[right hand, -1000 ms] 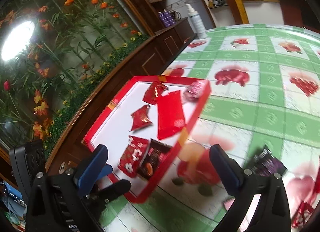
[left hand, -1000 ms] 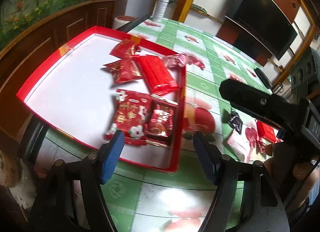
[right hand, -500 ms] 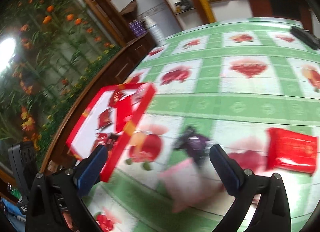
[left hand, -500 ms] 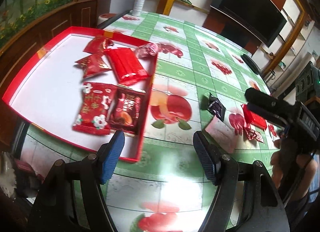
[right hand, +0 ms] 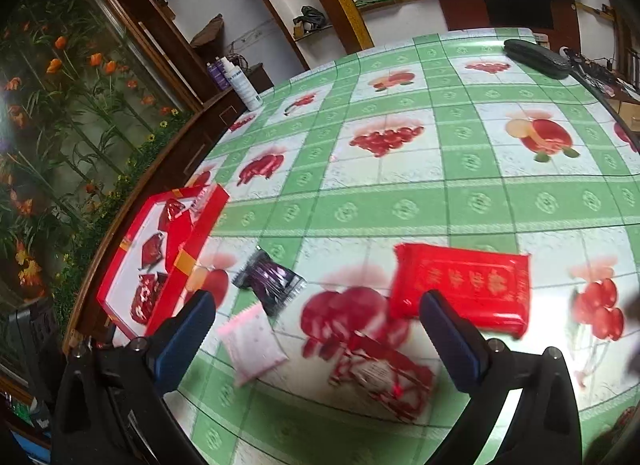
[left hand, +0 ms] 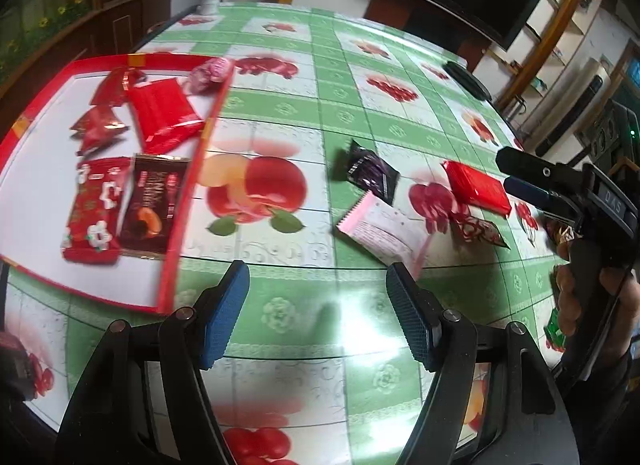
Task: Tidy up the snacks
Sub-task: 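Move both open tools back over the remaining snacks on the table, then grasp the pink-white packet with the left tool while the right tool grasps the red-white patterned packet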
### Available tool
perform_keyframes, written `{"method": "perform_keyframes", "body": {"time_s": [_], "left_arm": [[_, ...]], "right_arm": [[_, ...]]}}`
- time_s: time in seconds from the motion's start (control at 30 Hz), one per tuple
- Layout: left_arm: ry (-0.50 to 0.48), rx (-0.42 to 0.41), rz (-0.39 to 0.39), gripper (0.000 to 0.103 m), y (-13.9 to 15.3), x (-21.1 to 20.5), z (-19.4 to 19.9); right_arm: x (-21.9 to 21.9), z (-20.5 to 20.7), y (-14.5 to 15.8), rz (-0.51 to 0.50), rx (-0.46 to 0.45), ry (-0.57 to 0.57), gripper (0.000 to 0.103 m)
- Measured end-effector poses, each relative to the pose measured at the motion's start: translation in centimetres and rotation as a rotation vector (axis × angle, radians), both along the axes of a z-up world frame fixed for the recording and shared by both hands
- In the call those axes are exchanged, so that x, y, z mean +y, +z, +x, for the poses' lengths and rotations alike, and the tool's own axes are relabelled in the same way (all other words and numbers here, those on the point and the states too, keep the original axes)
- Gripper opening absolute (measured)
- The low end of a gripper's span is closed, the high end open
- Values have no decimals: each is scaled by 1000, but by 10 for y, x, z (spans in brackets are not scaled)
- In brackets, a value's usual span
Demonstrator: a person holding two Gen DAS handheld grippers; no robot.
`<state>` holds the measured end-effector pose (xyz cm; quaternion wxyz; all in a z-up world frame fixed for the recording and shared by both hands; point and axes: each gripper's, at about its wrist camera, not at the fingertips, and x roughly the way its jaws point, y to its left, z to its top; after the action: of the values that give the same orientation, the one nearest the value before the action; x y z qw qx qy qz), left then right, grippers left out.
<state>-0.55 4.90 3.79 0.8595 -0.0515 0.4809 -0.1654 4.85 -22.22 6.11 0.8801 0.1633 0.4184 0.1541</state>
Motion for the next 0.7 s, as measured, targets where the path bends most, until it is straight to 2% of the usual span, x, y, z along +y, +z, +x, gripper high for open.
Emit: {"method": "perform_keyframes", "body": {"time_s": [0.4, 0.6, 0.7], "left_arm": [[-40, 89, -45, 72, -16, -25, 12], [-22, 126, -59, 71, -21, -39, 24], [-29, 141, -87, 71, -22, -46, 29]], "right_arm": [[-17, -17, -20, -2, 52, 2, 102], [-13, -20, -29, -36, 62, 32, 85], [-15, -20, -33, -21, 66, 30, 81]]}}
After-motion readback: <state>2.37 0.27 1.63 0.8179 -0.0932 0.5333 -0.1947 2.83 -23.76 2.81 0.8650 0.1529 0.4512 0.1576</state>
